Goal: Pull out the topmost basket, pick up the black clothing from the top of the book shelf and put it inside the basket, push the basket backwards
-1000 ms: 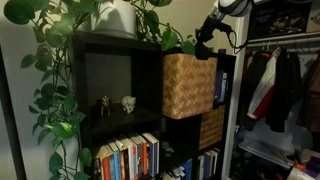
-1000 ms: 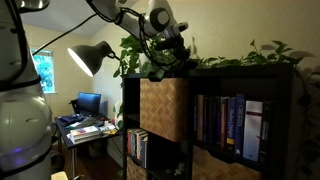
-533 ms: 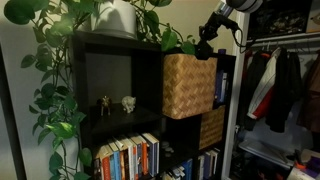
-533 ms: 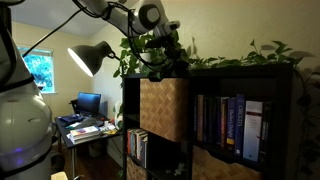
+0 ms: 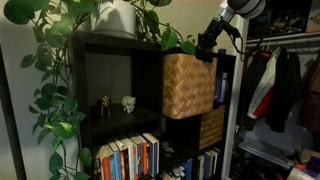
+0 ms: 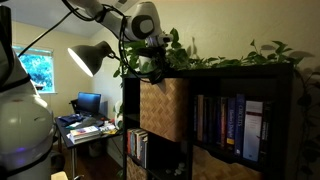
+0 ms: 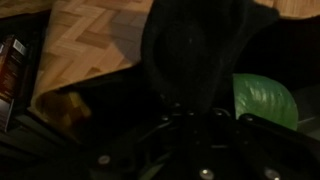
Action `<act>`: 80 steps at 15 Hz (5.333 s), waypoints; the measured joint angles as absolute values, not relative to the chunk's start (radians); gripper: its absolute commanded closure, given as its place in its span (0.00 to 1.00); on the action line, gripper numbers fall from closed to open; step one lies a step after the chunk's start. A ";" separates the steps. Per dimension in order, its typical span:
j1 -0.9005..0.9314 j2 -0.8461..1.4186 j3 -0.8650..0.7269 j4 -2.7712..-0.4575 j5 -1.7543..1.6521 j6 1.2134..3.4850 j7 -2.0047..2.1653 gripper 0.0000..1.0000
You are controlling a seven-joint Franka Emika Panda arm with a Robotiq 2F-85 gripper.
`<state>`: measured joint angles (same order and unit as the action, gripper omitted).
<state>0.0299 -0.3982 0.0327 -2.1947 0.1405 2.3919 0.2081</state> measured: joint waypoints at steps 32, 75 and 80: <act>-0.062 -0.437 0.140 -2.087 -0.144 2.158 0.353 0.00; -0.039 -0.276 0.168 -1.945 -0.125 1.976 0.835 0.93; -0.039 -0.197 0.164 -1.932 -0.145 2.116 0.883 0.93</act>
<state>-0.0392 -0.1971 0.1644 -1.9323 -0.1454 2.1157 0.8830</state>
